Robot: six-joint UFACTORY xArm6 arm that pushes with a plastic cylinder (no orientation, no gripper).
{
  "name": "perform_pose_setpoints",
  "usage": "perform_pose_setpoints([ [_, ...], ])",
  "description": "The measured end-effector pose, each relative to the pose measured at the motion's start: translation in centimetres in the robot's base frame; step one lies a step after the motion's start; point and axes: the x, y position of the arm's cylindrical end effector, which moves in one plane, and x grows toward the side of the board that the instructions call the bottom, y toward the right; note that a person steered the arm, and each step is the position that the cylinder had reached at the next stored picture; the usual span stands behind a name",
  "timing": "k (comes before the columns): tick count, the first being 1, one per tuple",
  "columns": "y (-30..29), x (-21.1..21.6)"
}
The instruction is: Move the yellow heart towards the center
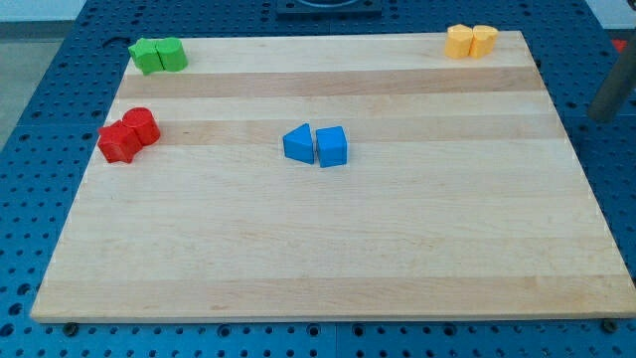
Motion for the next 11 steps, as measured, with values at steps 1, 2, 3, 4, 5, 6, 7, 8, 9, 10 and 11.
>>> perform_pose_setpoints([
  [1,0.0,-6.3],
  [2,0.0,-11.5],
  [3,-0.9,-14.8],
  [4,-5.9,-15.8],
  [5,-13.1,-15.2],
  [6,-21.1,-13.3],
  [7,-26.3,-11.7],
  [8,-24.3,-11.5],
  [9,-20.6,-11.5],
  [10,-18.3,-12.4],
  [11,-15.6,-12.8],
])
